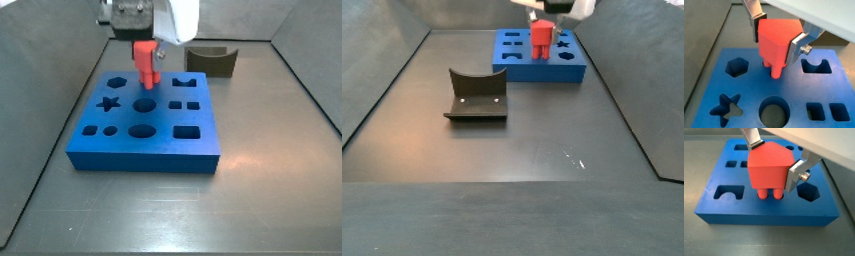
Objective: Insert the 3 prong object.
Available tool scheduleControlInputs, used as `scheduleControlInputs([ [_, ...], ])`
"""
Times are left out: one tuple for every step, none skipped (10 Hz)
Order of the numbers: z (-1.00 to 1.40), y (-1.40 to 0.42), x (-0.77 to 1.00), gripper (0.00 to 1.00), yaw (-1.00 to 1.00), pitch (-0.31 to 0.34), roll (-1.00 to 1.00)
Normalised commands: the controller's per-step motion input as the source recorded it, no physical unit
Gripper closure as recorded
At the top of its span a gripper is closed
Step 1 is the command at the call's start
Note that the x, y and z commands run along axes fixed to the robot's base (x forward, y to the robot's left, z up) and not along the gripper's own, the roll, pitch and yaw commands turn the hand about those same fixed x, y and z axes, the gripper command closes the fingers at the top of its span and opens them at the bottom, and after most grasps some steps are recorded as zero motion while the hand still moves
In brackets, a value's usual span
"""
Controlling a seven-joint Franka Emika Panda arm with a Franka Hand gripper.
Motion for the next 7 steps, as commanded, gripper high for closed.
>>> scheduleControlInputs([
  [-0.59, -0.07, -0.05, 1.00, 0.09, -0.176, 0.18],
  [-0.50, -0.16, -0.02, 1.00, 0.06, -0.139, 0.29],
  [-0.49, -0.22, 0.00, 1.00, 0.05, -0.131, 0.33],
  [-0.50, -0.22, 0.00, 1.00, 0.05, -0.140, 0.26],
  [-0.25, -0.14, -0.08, 1.00, 0.04, -0.211, 0.00],
  [-0.11, 0.00, -0.01, 1.00, 0.00, -0.099, -0.02],
  [0.00, 0.00, 0.00, 1.00, 0.00, 0.000, 0.00],
])
